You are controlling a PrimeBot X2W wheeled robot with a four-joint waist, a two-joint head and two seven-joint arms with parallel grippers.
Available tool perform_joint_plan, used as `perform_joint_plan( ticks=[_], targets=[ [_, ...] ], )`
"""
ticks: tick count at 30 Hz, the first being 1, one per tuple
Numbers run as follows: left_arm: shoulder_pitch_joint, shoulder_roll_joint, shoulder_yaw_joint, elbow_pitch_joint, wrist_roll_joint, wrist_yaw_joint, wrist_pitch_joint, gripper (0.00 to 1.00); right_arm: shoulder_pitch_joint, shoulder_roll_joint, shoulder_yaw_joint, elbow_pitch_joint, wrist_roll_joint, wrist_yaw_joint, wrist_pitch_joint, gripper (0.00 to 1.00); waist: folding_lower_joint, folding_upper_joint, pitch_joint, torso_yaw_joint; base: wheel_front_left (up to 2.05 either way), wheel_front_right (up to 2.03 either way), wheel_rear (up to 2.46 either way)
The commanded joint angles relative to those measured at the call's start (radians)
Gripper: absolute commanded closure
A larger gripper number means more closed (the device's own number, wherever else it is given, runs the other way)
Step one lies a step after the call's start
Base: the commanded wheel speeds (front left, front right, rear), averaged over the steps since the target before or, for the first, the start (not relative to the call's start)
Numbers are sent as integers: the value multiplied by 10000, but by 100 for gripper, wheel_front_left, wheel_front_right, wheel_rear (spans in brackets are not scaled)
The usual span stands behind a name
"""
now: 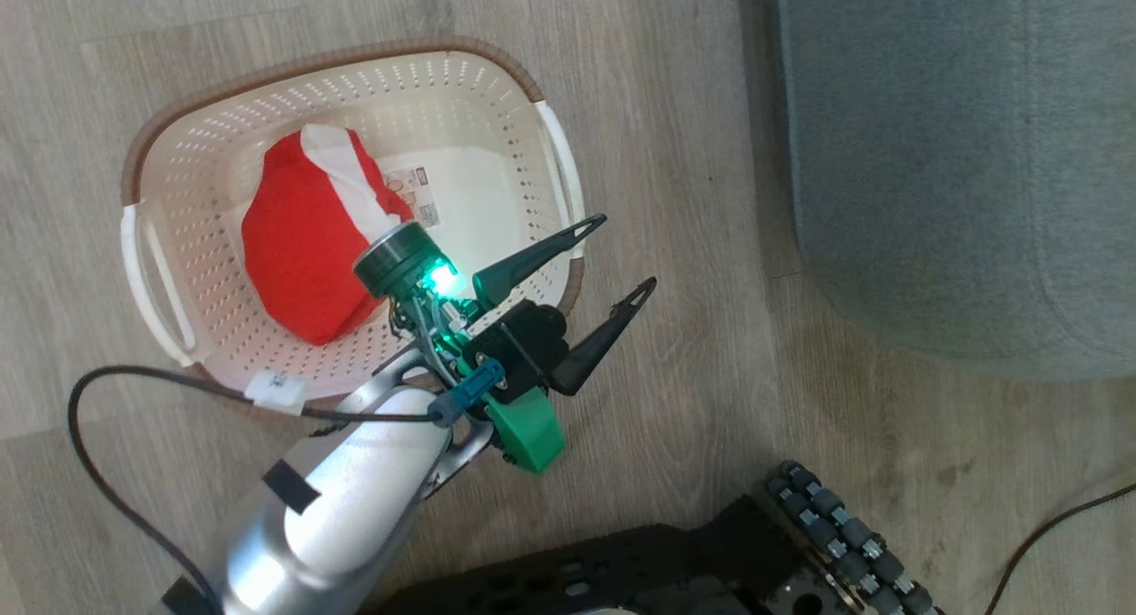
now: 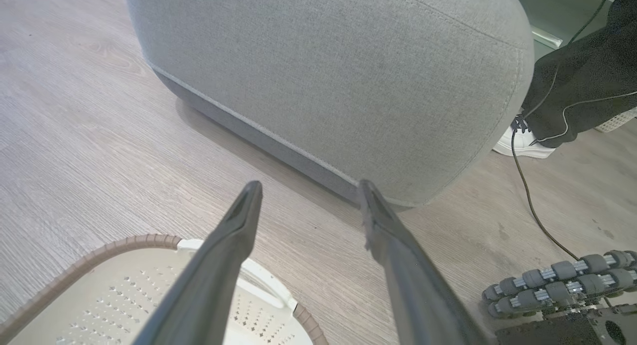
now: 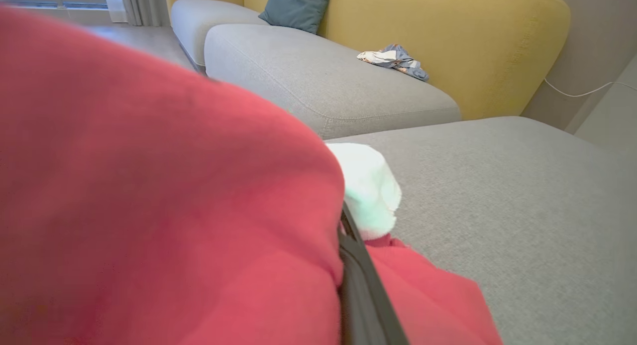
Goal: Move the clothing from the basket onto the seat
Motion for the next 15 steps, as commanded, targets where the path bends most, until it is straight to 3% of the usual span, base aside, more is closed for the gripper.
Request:
perform_joint_plan(
  ticks=[1,10,11,12,13,15],
  targets=[
    [6,7,168,-356,118,-10,-49,0,-83,-432,11,-48,-62,-2,-49,100,-1,0,79,88,0,0,0],
    [52,-110,222,-368,154,-10,-49,0,-447,-260,638,1636,-85,-2,8,100,-1,0,93,235,0,0,0],
    [53,-119,234,-389,145,-10,-49,0,-491,-298,772,1778,-65,-2,5,74,-1,0,84,239,0,0,0],
    [55,-130,247,-402,134,-10,-49,0,-528,-338,869,1885,-34,-2,-3,17,-1,0,64,245,0,0,0],
    [59,-139,258,-408,127,-10,-49,0,-555,-370,924,1978,18,-2,-10,0,-1,0,37,247,0,0,0],
    [83,-162,268,-399,111,-10,-49,0,-571,-426,1037,2129,110,-2,-24,0,-1,0,-54,252,0,0,0]
  ],
)
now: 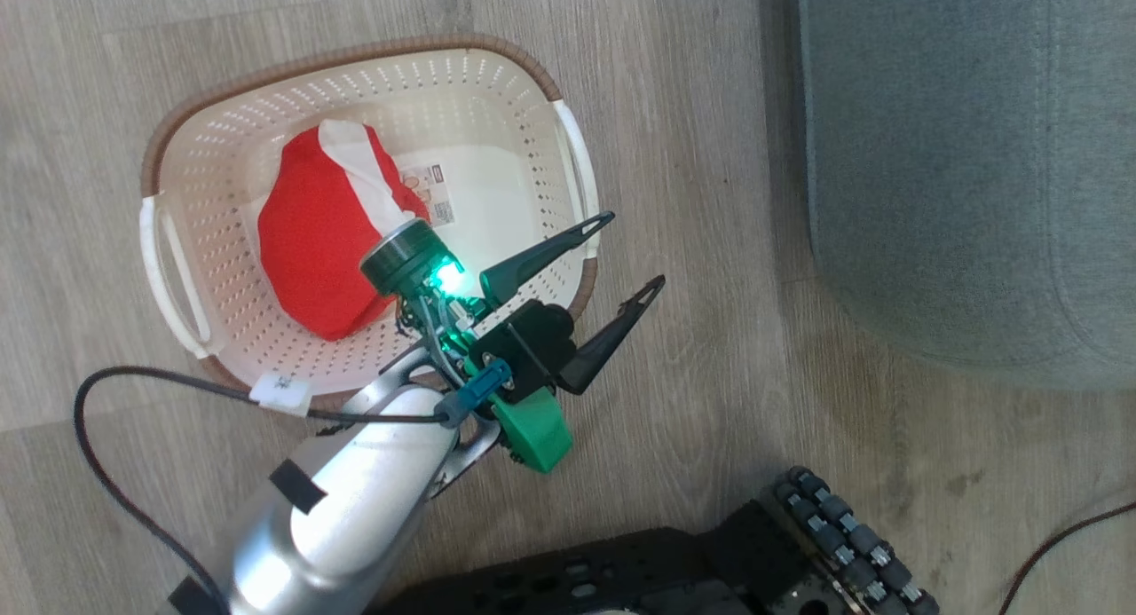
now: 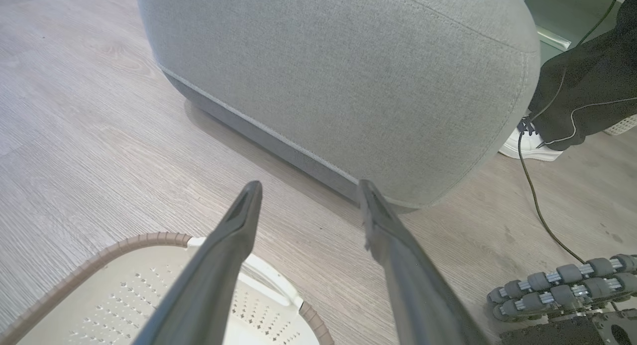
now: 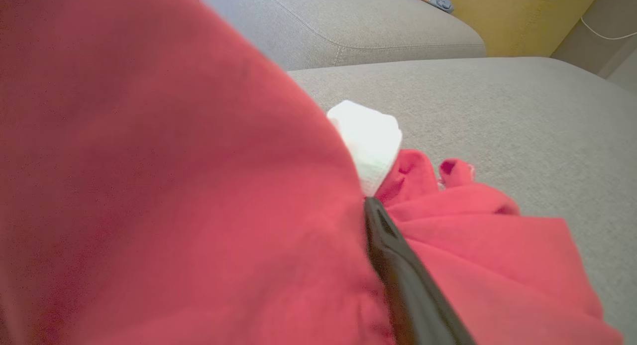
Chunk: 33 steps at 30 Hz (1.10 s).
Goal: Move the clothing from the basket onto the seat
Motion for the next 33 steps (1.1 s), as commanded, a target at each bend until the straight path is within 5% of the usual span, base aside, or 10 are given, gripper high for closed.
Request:
perform_joint_plan(
  ticks=[1,19,33],
  targets=[
    [100,-59,235,-329,21,-10,-49,0,121,-460,110,-42,99,-2,-31,0,1,0,-116,3,0,0,0],
    [964,-695,589,-172,-561,-10,-49,0,1669,-735,2756,-19,688,-2,457,0,1,0,-2910,13,0,0,0],
    [2352,-1131,1982,-401,-746,-6,-49,0,4183,-1252,4816,-3459,3653,-2,308,0,1,0,-5204,387,0,0,0]
  ],
)
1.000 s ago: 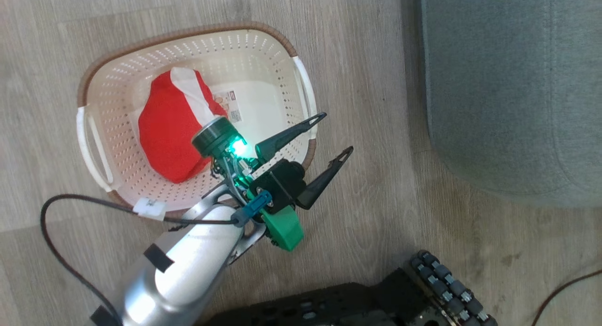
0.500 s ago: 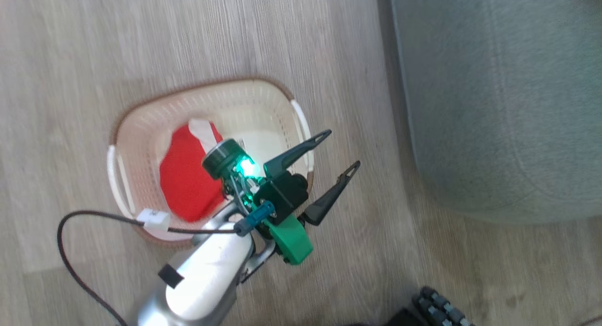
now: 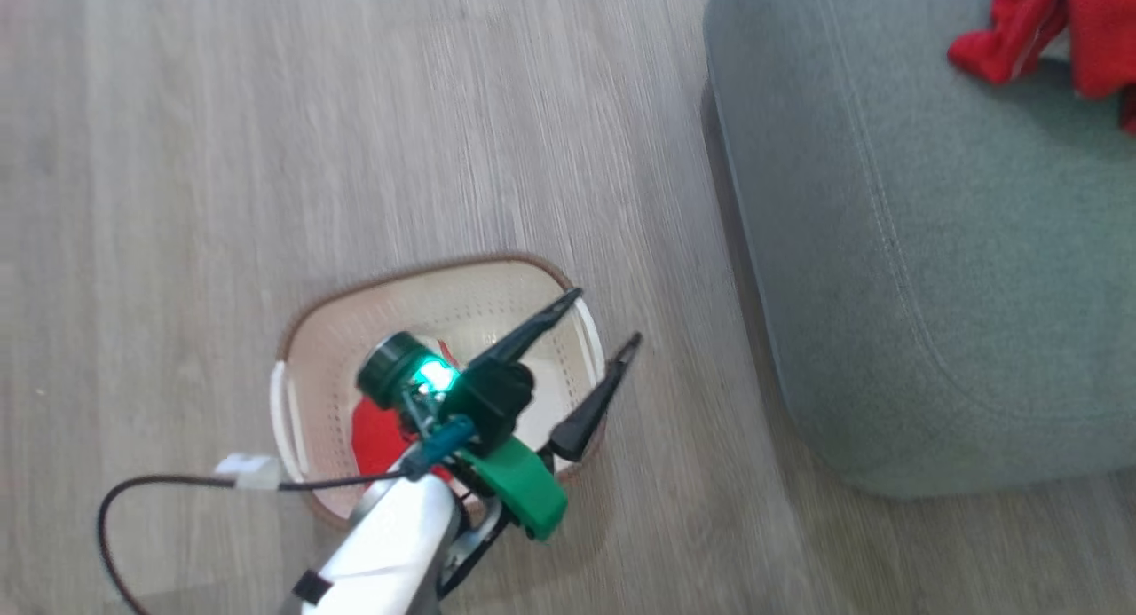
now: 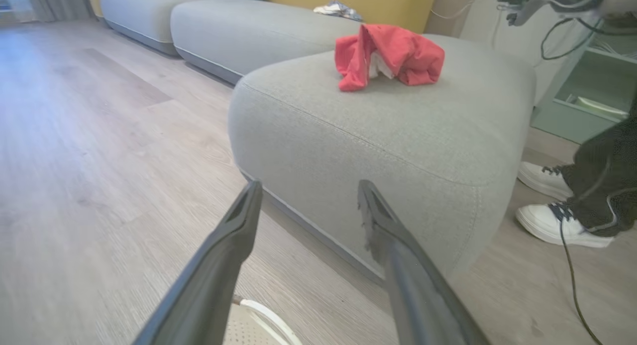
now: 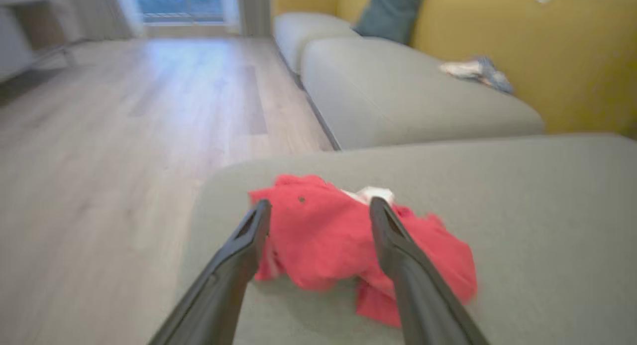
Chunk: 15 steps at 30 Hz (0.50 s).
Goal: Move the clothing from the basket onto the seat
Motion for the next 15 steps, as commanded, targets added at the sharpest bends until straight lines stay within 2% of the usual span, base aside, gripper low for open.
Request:
perform_joint_plan(
  ticks=[1,5,8,15],
  targets=[
    [76,-73,601,-393,-74,-5,-49,0,501,-524,511,-1148,289,-2,-284,0,1,-1,-549,237,0,0,0],
    [399,-125,1106,-523,44,5,-49,0,1355,-798,808,-2715,958,-2,-501,0,1,-1,-916,433,0,0,0],
    [606,-151,1509,-672,81,78,-49,0,2004,-860,1025,-3833,926,-2,-541,0,1,-1,-1142,671,0,0,0],
    [901,-175,2257,-1175,-14,520,-49,0,3674,-15,-210,-6604,872,-2,-549,0,1,-1,-1564,1452,0,0,0]
  ],
)
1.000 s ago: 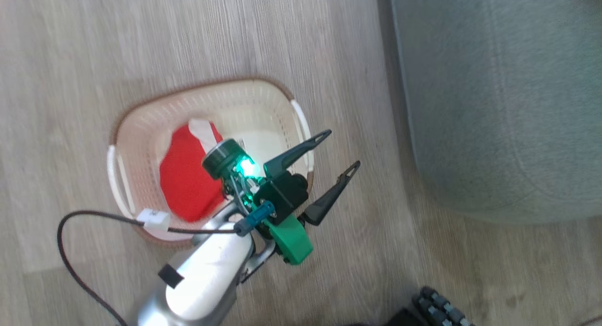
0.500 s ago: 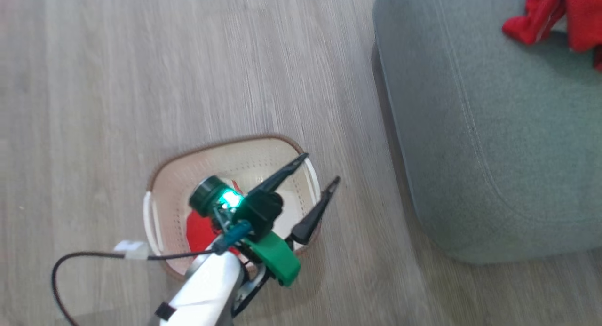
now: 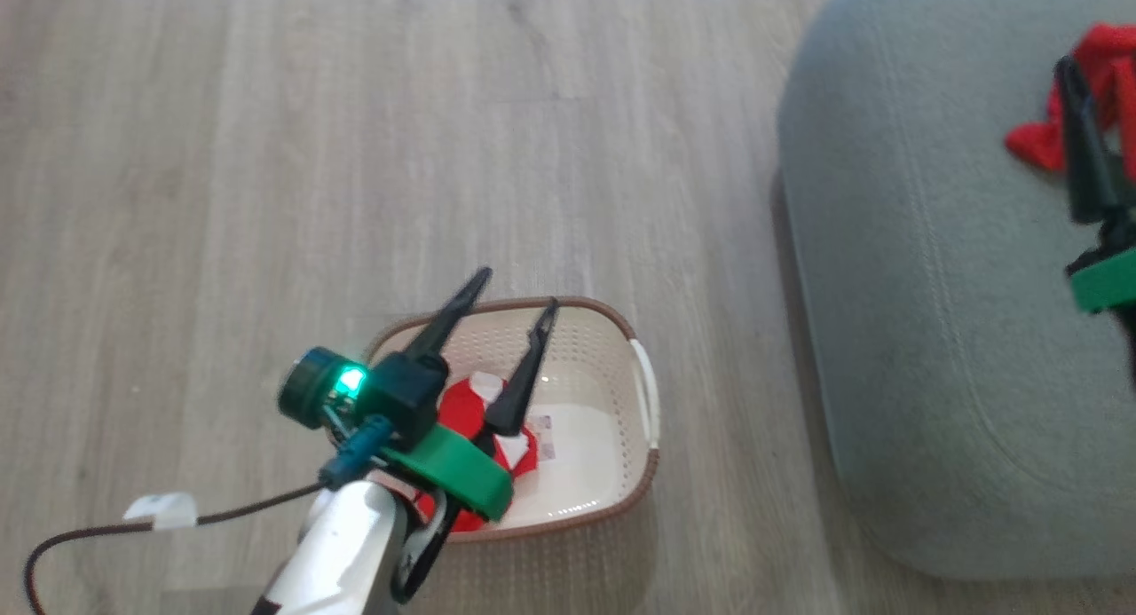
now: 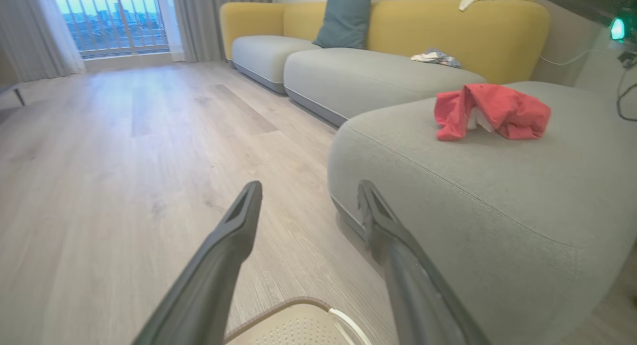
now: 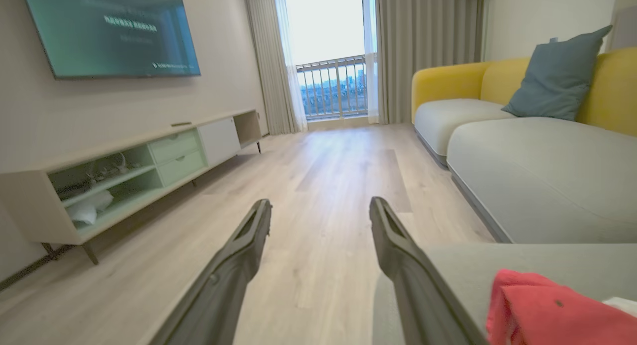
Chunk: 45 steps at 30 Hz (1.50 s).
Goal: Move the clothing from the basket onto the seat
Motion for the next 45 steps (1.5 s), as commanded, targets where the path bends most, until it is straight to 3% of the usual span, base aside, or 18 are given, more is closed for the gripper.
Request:
perform_joint_plan(
  ticks=[1,6,11,18,25,31,45],
  targets=[
    [-54,-53,503,-494,-90,200,-49,0,580,143,-340,-875,-132,-2,-89,0,1,-1,-260,405,0,0,0],
    [114,-54,980,-808,-337,748,-49,0,1697,946,-872,-2174,-453,-2,-90,0,1,-1,-478,966,0,0,0],
    [255,-55,1350,-918,-479,1110,-49,0,2422,1599,-1131,-2610,-733,-2,-90,0,1,-1,-658,1396,0,0,0],
    [620,-56,1959,-931,-667,1563,-49,0,3382,2571,-1256,-2256,-1382,-2,-91,0,1,-1,-930,1844,0,0,0],
    [1213,-56,2143,-845,-430,1647,-49,0,4150,3437,-1304,-1801,-2243,-2,-91,0,1,-1,-1132,1954,0,0,0],
    [1483,-56,2087,-920,-487,1800,-49,0,4391,3849,-1278,-1598,-2579,-2,-91,0,1,-1,-1190,1887,0,0,0],
    [1465,-56,2118,-849,-508,1775,-49,0,4352,3961,-1290,-1429,-2739,-2,-91,0,1,-1,-1282,1704,0,0,0]
  ],
)
